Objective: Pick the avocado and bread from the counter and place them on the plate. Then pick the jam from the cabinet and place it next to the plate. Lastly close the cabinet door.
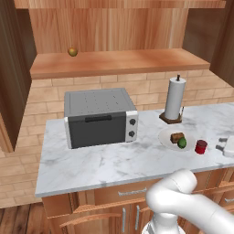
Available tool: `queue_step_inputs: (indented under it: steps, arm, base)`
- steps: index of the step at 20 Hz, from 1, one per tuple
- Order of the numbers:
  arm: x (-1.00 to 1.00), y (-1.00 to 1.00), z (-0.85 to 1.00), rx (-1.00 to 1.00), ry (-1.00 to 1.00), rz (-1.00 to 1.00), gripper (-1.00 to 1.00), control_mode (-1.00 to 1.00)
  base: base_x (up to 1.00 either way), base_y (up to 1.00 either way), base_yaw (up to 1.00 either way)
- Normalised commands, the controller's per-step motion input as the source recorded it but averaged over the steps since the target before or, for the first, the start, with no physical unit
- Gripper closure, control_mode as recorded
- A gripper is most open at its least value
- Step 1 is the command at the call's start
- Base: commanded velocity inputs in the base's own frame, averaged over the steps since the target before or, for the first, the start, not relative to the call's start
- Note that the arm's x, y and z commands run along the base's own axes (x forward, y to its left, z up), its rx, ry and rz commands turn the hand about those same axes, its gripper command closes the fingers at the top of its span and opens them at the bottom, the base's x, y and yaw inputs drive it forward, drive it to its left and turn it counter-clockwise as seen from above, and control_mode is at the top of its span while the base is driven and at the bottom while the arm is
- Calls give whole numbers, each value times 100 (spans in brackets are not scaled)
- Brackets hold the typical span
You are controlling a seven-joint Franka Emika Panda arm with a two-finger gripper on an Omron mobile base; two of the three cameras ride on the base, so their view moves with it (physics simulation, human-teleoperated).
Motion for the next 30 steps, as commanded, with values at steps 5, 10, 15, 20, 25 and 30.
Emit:
queue_step_inputs:
  steps: [5, 10, 15, 20, 25, 30]
  arm:
    - [-52, -7, 61, 7, -7, 0, -100, -100]
    - [-57, 0, 59, 0, -17, 3, -100, -100]
    - [-42, 0, 48, 0, -22, 9, -100, -100]
    - [-20, 0, 40, 0, -22, 11, -100, -100]
    - [-1, 0, 37, 0, -26, 11, -100, -100]
    - [0, 0, 37, 0, -29, 9, -100, -100]
  base:
    - [0, 0, 0]
    - [0, 0, 0]
    - [0, 0, 0]
    - [0, 0, 0]
    - [0, 0, 0]
    - [0, 0, 0]
